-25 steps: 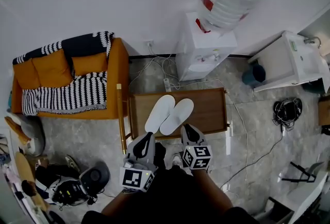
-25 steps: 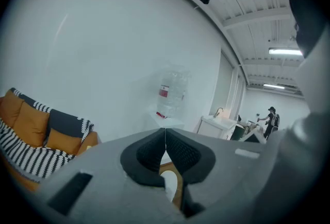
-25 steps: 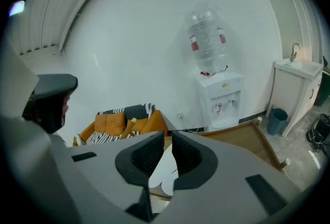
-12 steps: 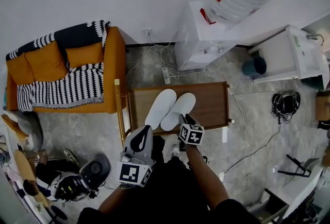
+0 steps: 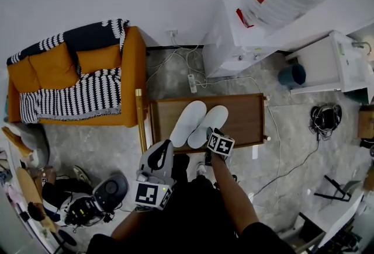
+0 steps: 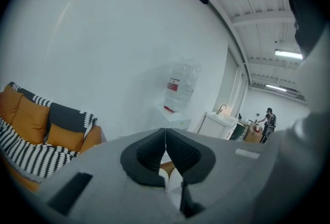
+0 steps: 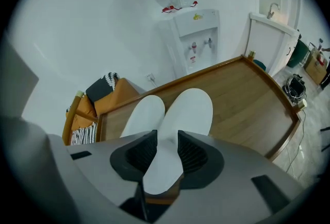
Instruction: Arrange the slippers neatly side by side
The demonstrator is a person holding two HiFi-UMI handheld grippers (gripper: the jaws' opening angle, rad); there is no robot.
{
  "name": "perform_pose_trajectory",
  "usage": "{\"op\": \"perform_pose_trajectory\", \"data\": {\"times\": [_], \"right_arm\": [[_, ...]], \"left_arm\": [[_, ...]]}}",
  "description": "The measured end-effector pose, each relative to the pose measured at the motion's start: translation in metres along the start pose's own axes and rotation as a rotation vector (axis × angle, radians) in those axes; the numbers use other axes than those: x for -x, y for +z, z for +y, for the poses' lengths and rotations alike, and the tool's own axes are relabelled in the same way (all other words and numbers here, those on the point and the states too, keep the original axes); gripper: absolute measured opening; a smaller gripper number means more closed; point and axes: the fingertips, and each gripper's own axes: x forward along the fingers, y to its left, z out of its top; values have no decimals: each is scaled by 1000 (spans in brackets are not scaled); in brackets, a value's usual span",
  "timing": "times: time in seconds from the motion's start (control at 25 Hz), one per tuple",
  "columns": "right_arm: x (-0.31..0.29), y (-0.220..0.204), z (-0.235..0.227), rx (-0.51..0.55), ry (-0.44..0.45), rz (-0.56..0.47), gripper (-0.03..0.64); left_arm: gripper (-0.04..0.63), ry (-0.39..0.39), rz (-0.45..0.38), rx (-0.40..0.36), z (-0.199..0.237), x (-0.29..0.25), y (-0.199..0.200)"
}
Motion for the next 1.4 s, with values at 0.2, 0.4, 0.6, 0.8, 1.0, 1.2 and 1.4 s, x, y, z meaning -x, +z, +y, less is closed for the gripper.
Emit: {"op": "perform_pose_trajectory", "data": {"times": [0.2, 0.4, 0.6, 0.8, 1.0, 1.2, 1.4], "right_arm": [[-13, -9, -8, -54, -43, 25, 88], [-14, -10, -10, -80, -52, 26, 43], [-11, -10, -9, -60, -47, 31, 35], [-9, -7, -7, -42, -45, 31, 29], [-3, -5, -8, -2, -23, 35, 28], [1, 3, -11, 53, 7, 43, 26], [9, 9, -14, 125, 40, 54, 26]], "left_arm": [[17, -19, 11, 7, 9, -1, -3], [17, -30, 19, 11, 16, 1, -4], [17, -25, 22, 4, 20, 8, -3], [17, -17, 10, -1, 23, 11, -1], [17, -4, 6, 2, 13, 12, -2], [17, 22, -9, 17, 2, 7, -1], [17, 50, -23, 33, -15, 1, 2]]}}
